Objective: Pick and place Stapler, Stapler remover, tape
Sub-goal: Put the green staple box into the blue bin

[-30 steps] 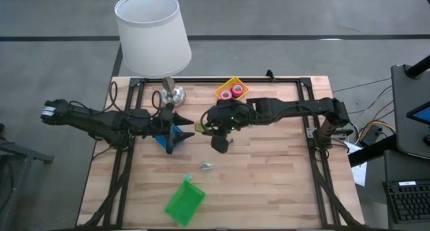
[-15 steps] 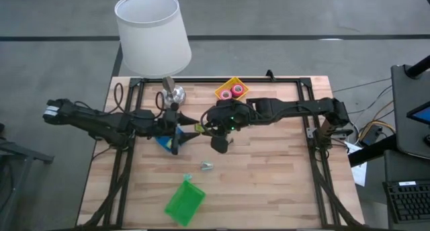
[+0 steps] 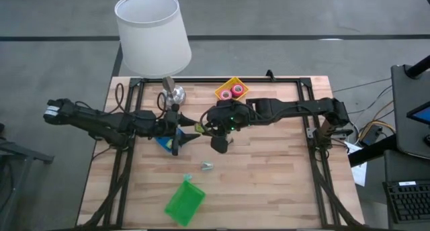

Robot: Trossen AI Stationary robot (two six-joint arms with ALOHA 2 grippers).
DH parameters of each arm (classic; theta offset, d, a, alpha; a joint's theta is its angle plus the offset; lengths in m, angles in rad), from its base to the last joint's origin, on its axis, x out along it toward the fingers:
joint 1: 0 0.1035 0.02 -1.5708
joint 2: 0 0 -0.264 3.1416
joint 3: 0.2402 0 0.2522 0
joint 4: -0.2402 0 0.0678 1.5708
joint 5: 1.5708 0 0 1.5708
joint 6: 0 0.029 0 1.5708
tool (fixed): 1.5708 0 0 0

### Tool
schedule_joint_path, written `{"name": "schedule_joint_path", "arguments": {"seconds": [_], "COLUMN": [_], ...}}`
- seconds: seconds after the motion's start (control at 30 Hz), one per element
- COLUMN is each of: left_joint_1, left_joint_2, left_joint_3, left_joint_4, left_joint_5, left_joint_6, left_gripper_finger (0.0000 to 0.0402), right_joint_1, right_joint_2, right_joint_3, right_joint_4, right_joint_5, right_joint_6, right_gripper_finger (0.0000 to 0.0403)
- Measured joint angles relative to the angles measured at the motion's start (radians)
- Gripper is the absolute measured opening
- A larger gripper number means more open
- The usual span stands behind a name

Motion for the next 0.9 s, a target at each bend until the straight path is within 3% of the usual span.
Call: {"name": "schedule_joint_path", "arguments": {"seconds": [0.2,0.57,0.9], "left_joint_1": [0.000,0.000,-0.001], "left_joint_2": [-0.001,-0.001,-0.055], "left_joint_3": [0.000,0.000,0.000], "left_joint_4": [0.000,-0.001,-0.114], "left_joint_5": [0.000,-0.002,-0.006], "left_joint_6": [-0.025,-0.044,-0.150], "left_gripper_finger": [0.0216,0.0114,0.0133], "right_joint_1": [0.001,0.001,0.000], "right_joint_2": [0.000,0.000,0.000], "right_joint_3": [0.000,0.000,-0.001], "right_joint_4": [-0.001,-0.003,-0.060], "right_joint_5": [0.000,-0.005,0.004], "right_joint_6": [0.000,0.000,0.025], "right_gripper_finger": [0.0117,0.0118,0.0199]}}
